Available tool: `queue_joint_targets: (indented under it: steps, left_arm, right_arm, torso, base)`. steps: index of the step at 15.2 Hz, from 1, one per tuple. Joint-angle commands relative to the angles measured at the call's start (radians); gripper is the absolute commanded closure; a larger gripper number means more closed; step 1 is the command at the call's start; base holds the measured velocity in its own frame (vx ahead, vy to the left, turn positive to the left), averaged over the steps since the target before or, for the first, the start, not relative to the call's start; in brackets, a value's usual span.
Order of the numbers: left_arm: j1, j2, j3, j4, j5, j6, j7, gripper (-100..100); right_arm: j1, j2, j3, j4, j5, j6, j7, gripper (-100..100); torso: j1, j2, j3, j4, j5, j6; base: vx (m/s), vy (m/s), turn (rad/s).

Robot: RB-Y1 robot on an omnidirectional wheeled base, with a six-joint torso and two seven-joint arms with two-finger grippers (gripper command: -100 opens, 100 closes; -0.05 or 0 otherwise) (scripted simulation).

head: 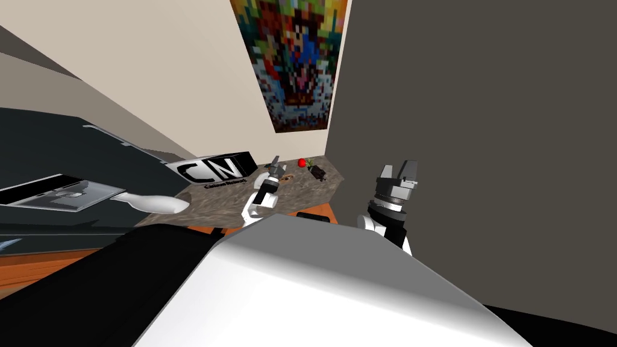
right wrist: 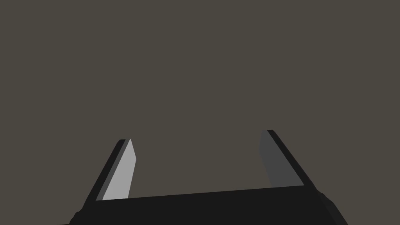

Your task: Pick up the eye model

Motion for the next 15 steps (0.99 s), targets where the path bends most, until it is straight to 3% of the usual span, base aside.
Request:
queue_joint_targets:
  steps: [1,9,10,12,13,15]
  left_arm:
    - [-0.012,0.019,-0.001,0.004,0.014,0.05,0.026,-100]
    - [-0.037,0.056,-0.001,0.015,0.041,0.185,0.074,-100]
    - [-0.05,0.075,-0.001,0.022,0.055,0.218,0.098,-100]
    - [-0.05,0.075,-0.001,0.022,0.055,0.244,0.098,-100]
    - [-0.063,0.094,-0.002,0.029,0.069,0.275,0.122,-100]
    - [-0.063,0.094,-0.002,0.029,0.069,0.303,0.122,-100]
  right_arm:
    - [0.0,0.0,0.0,0.0,0.0,0.0,0.0,0]
    - [0.0,0.0,0.0,0.0,0.0,0.0,0.0,0]
    - [0.0,0.0,0.0,0.0,0.0,0.0,0.0,0]
    - [0.0,0.0,0.0,0.0,0.0,0.0,0.0,0]
    - [0.0,0.0,0.0,0.0,0.0,0.0,0.0,0]
    - [0.0,0.0,0.0,0.0,0.0,0.0,0.0,0]
  torso:
    - [0.0,0.0,0.0,0.0,0.0,0.0]
    - [0.0,0.0,0.0,0.0,0.0,0.0]
    - [0.0,0.0,0.0,0.0,0.0,0.0]
    - [0.0,0.0,0.0,0.0,0.0,0.0]
    - [0.0,0.0,0.0,0.0,0.0,0.0]
    - [0.0,0.0,0.0,0.0,0.0,0.0]
  base:
    - [0.015,-0.017,-0.014]
    - [0.014,-0.018,-0.012]
    - [0.015,-0.019,-0.016]
    - [0.016,-0.017,-0.012]
    - [0.015,-0.016,-0.014]
    - [0.015,-0.017,-0.012]
